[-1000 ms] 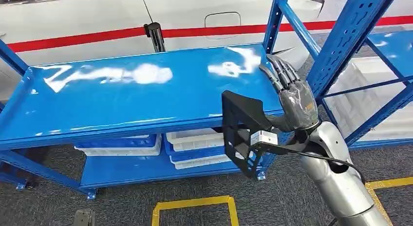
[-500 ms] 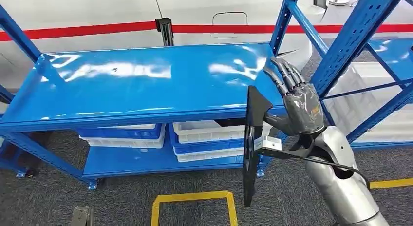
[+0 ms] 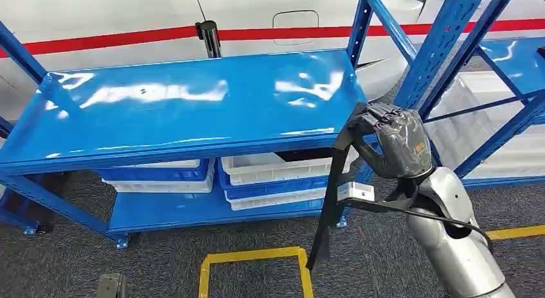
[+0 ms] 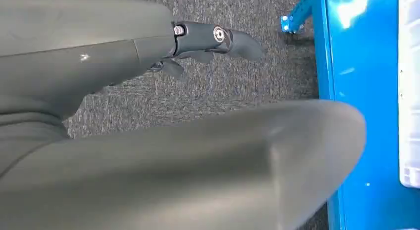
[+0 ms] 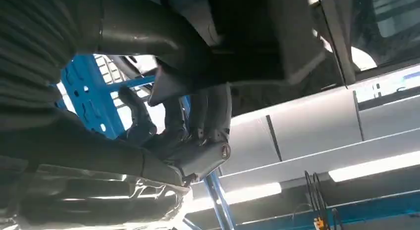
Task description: Take the parts from the cabinet and place them on the table.
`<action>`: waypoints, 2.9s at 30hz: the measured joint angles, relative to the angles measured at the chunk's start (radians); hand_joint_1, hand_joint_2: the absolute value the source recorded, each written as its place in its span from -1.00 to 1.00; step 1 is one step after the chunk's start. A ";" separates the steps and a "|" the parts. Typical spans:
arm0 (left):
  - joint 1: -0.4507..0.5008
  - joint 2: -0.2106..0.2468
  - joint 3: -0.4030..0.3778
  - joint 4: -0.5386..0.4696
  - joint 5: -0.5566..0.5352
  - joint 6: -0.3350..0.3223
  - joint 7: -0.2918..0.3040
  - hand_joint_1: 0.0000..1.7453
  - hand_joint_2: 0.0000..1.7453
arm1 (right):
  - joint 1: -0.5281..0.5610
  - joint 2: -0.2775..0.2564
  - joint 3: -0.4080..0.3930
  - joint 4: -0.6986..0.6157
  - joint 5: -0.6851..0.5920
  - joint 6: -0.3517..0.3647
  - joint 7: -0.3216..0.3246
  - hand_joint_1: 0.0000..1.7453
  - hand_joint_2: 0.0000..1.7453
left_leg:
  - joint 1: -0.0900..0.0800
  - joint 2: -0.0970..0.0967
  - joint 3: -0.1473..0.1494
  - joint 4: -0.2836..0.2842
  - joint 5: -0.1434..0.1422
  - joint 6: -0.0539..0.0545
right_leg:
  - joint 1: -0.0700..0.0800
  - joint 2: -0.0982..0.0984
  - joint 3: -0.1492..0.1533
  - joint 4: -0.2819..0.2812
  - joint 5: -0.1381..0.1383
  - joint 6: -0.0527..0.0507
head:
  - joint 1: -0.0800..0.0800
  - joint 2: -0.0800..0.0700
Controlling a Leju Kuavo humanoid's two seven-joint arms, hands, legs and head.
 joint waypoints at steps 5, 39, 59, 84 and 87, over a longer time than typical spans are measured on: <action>0.000 0.000 0.000 0.000 0.000 0.000 0.004 -1.00 -1.00 | 0.003 0.001 -0.001 -0.001 0.000 0.000 0.000 1.00 1.00 | 0.017 0.000 0.010 -0.034 0.077 -0.007 | -0.002 0.004 0.003 0.000 0.000 0.001 | -0.001 0.000; -0.009 -0.008 0.027 -0.001 0.001 -0.018 -0.193 -1.00 1.00 | 0.032 -0.009 -0.046 -0.015 0.034 0.013 0.008 1.00 1.00 | -0.015 -0.003 0.066 -0.199 0.138 0.043 | 0.028 0.001 -0.004 0.000 -0.002 0.013 | 0.003 0.000; -0.018 -0.008 0.027 -0.001 -0.035 0.006 -0.050 -1.00 1.00 | 0.016 -0.007 -0.045 -0.015 0.048 0.020 0.007 1.00 1.00 | -0.026 -0.004 0.065 -0.198 0.138 0.040 | 0.024 0.001 -0.005 0.000 -0.001 0.013 | 0.003 0.000; -0.023 -0.010 0.027 -0.001 -0.059 -0.010 -0.023 -1.00 1.00 | 0.021 0.005 -0.046 -0.017 0.046 0.014 0.024 1.00 1.00 | -0.001 0.003 0.045 -0.212 0.179 0.051 | -0.009 -0.002 -0.008 0.068 -0.046 0.066 | 0.003 0.000; -0.024 -0.006 0.027 -0.002 -0.061 -0.010 -0.023 -1.00 1.00 | 0.020 0.006 -0.045 -0.016 0.047 0.014 0.024 1.00 1.00 | -0.008 -0.001 0.022 -0.194 0.185 0.026 | -0.002 0.008 0.011 0.014 -0.026 0.044 | 0.004 0.000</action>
